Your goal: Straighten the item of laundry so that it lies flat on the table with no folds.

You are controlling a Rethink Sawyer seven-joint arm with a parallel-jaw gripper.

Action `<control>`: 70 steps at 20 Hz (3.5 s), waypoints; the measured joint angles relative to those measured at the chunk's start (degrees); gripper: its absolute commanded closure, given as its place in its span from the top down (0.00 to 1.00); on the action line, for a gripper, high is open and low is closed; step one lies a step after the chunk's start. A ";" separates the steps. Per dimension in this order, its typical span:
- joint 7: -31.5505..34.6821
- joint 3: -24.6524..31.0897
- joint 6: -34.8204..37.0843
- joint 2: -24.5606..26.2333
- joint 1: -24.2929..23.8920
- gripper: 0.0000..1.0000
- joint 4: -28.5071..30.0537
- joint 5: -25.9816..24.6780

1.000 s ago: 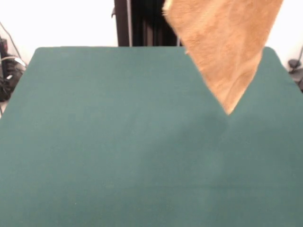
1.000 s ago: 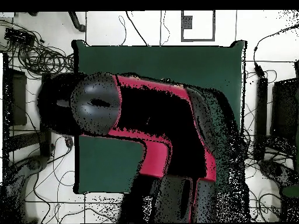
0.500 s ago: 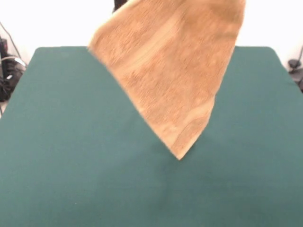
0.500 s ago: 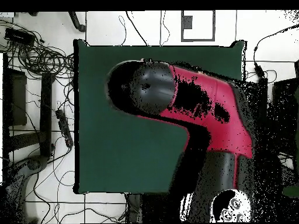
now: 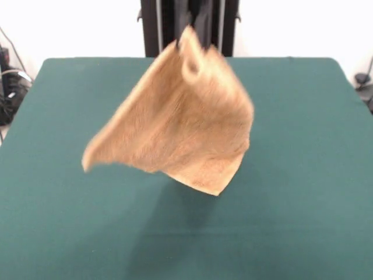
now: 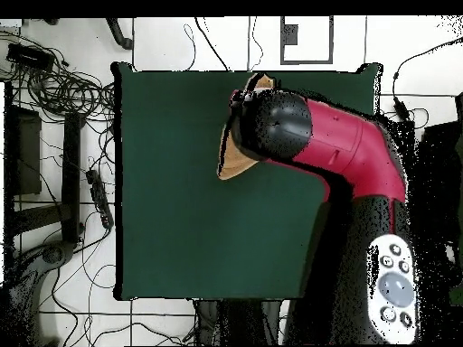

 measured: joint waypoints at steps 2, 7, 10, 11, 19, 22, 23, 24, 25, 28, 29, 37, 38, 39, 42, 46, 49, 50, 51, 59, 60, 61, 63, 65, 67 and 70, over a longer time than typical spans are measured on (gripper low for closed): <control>0.00 2.51 -2.64 2.22 -2.42 0.00 0.26 -1.61; 0.00 5.86 -4.67 5.13 -5.47 0.00 0.67 -4.07; 0.00 8.24 -5.65 6.91 -7.48 0.00 1.45 -5.82; 0.00 8.64 -5.79 7.16 -7.77 0.00 1.59 -6.18; 0.00 12.72 -7.01 8.48 -9.88 0.00 3.66 -9.64; 0.00 13.46 -7.05 8.44 -9.94 0.00 4.13 -10.41; 0.00 13.76 -7.06 8.33 -9.97 0.00 4.41 -10.78; 0.00 14.13 -7.05 7.95 -9.98 0.00 5.06 -11.30; 0.00 14.19 -7.05 7.70 -9.98 0.00 5.35 -11.42; 0.00 14.27 -7.05 5.70 -10.03 0.00 7.41 -11.69; 0.00 14.27 -7.04 5.05 -10.08 0.00 7.99 -11.71; 0.00 14.25 -7.04 -2.92 -12.03 0.00 14.25 -12.01; 0.00 14.26 -7.04 -3.44 -12.38 0.00 14.69 -12.11; 0.00 14.26 -7.04 -3.68 -12.56 0.00 14.90 -12.18; 0.00 14.24 -7.04 -5.12 -14.08 0.00 16.35 -13.11; 0.00 14.25 -7.59 -5.56 -15.40 0.00 17.51 -14.18; 0.00 14.29 -9.41 -5.20 -16.68 0.00 18.62 -15.27; 0.00 14.32 -9.96 -5.12 -17.02 0.00 18.93 -15.65; 0.00 14.32 -10.30 -5.08 -17.20 0.00 19.12 -15.89; 0.00 14.40 -11.98 -5.06 -17.82 0.00 20.08 -17.37; 0.00 14.42 -11.98 -5.06 -17.82 0.00 20.08 -17.52; 0.00 14.42 -11.98 -5.06 -17.82 0.00 20.08 -17.63; 0.00 14.42 -11.98 -5.06 -17.82 0.00 20.08 -17.75; 0.00 14.43 -11.98 -5.06 -17.82 0.00 20.08 -17.81; 0.00 14.45 -11.98 -5.06 -17.82 0.00 20.08 -17.85; 0.00 14.51 -11.98 -5.06 -17.82 0.00 20.08 -17.94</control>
